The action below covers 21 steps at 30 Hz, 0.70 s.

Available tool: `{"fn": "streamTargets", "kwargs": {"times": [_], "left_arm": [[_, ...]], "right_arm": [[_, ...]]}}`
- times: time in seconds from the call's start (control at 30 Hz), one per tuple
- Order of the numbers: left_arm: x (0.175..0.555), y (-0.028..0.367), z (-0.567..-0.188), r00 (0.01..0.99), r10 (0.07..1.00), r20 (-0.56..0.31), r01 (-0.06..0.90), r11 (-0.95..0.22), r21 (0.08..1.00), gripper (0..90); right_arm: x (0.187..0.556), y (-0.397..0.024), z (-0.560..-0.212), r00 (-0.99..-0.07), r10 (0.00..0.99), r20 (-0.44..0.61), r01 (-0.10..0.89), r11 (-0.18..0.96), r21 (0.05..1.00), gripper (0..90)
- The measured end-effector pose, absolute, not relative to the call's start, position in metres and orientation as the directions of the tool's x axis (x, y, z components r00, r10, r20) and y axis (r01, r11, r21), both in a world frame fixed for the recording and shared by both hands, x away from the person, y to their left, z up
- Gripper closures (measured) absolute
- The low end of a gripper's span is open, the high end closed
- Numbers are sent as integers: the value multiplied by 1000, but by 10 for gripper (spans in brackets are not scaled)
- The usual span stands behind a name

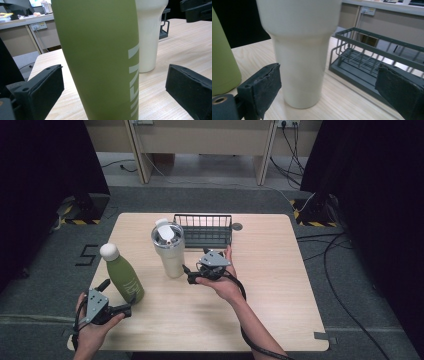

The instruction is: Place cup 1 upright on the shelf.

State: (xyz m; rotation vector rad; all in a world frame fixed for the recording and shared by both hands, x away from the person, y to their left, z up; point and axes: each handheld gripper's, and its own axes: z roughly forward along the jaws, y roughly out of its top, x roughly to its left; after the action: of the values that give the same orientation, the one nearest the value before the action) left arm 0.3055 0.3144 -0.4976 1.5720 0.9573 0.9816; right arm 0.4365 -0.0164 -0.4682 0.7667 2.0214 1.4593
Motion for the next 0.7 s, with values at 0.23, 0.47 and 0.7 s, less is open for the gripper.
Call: {"fn": "streamTargets", "kwargs": {"times": [0.23, 0.47, 0.7], "left_arm": [[306, 315, -497, 352, 927, 130, 107, -178, 978, 8], [305, 315, -497, 352, 927, 129, 106, -177, 979, 8], [305, 315, -497, 354, 927, 127, 104, -174, 979, 9]], "right_arm": [[445, -1, -471, -726, 684, -67, 141, 243, 960, 61], [451, 14, -474, -745, 665, -52, 138, 230, 963, 50], [455, 29, -478, -750, 658, -62, 134, 245, 960, 49]]}}
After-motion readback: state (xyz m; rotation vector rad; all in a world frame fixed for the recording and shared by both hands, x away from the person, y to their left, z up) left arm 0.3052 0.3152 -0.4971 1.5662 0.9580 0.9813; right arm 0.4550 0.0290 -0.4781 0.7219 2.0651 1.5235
